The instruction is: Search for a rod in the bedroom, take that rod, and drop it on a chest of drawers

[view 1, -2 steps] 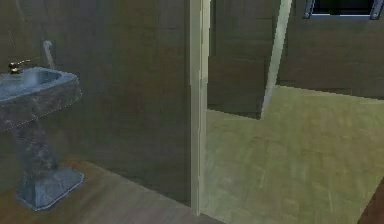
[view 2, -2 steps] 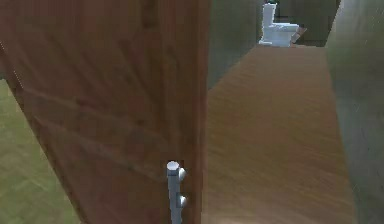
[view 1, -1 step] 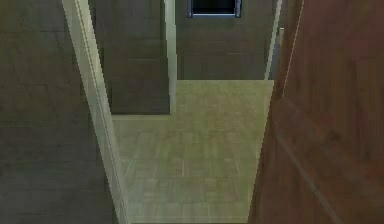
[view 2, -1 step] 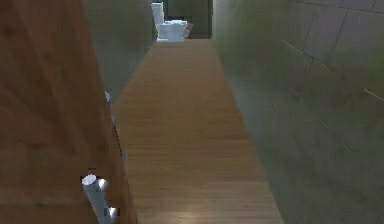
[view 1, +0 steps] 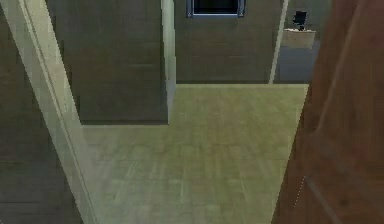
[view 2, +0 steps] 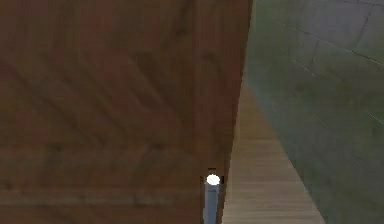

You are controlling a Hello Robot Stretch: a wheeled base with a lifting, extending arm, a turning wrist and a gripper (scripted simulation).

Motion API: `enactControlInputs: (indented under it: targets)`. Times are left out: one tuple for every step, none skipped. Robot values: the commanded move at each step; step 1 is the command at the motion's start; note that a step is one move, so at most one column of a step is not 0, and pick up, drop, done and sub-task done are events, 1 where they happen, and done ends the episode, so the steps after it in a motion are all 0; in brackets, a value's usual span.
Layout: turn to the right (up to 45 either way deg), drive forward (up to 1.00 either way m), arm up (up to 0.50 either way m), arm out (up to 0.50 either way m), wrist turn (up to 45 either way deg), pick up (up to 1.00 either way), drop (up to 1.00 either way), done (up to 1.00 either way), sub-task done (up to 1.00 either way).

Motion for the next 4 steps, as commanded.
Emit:
enactControlInputs:
  targets:
    - [0.0, 1.0, 0.0, 0.0, 0.0, 0.0, 0.0, 0.0, 0.0]
    - [33.0, 0.0, 0.0, 0.0, 0.0, 0.0, 0.0, 0.0, 0.0]
    - [0.0, 1.0, 0.0, 0.0, 0.0, 0.0, 0.0, 0.0, 0.0]
    - [0.0, 1.0, 0.0, 0.0, 0.0, 0.0, 0.0, 0.0, 0.0]
